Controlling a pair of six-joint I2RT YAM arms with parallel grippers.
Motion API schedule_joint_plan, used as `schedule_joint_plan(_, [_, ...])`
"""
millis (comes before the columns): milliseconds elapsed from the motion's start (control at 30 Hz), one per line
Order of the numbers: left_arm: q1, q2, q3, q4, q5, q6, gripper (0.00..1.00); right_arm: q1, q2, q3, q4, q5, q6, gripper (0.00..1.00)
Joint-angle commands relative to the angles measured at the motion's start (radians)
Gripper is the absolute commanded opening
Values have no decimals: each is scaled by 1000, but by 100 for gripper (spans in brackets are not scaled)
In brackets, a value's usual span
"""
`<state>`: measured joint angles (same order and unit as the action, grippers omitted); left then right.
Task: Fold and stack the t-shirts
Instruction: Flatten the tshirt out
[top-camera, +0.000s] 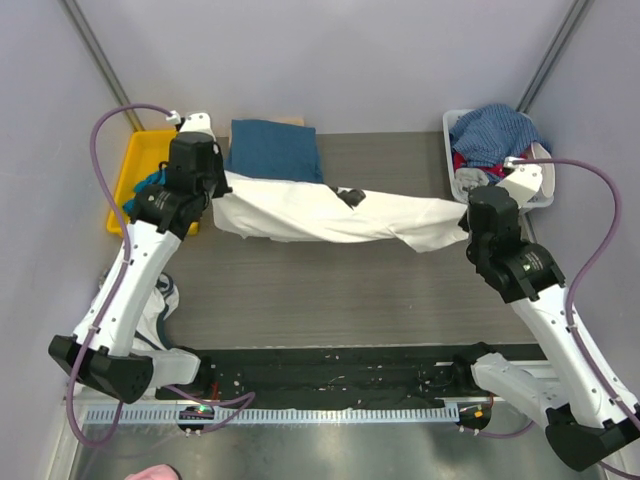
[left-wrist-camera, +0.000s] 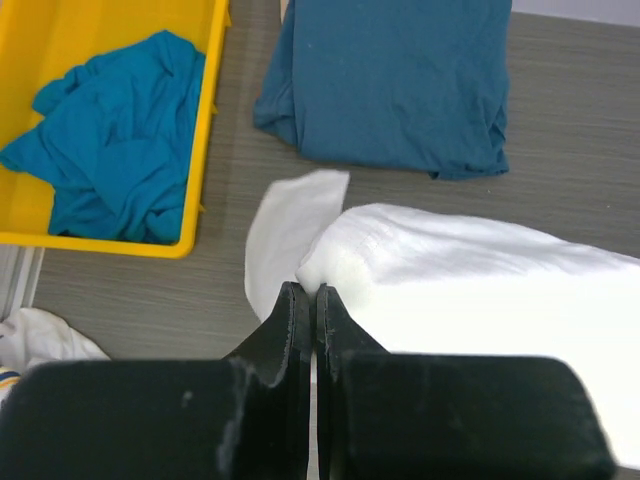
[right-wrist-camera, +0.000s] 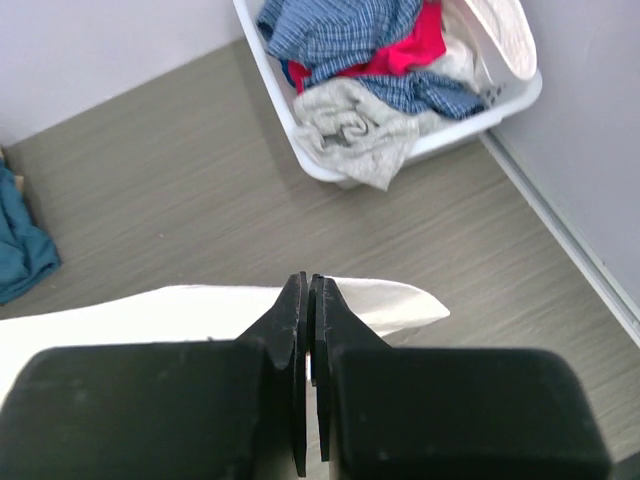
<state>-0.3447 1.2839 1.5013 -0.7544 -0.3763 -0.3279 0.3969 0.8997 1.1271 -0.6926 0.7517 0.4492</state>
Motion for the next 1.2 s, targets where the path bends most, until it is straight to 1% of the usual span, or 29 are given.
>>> schedule_joint_plan(0, [9, -31, 124, -46, -52, 59, 0, -4, -35, 80, 73, -11, -95, 1])
schedule_joint_plan(167, [10, -64, 178, -68, -73, 79, 0, -4, -41, 115, 123, -14, -142, 1])
schedule_joint_plan(267, [10, -60, 249, -104, -72, 86, 0, -6, -24, 158, 136, -15, -165, 1])
schedule_joint_plan(367, [9, -61, 270, -115, -61, 89, 0, -6, -16, 206, 136, -20, -178, 1])
schedule_joint_plan(633, [9, -78, 261, -164, -23, 78, 0, -4, -34, 218, 88, -37, -162, 1])
schedule_joint_plan(833, [9, -126, 177, -165, -27, 76, 0, -6, -50, 192, 68, -38, -161, 1])
schedule_joint_plan(1167, [9, -127, 172, -171, -12, 66, 0, -4, -45, 198, 59, -46, -149, 1])
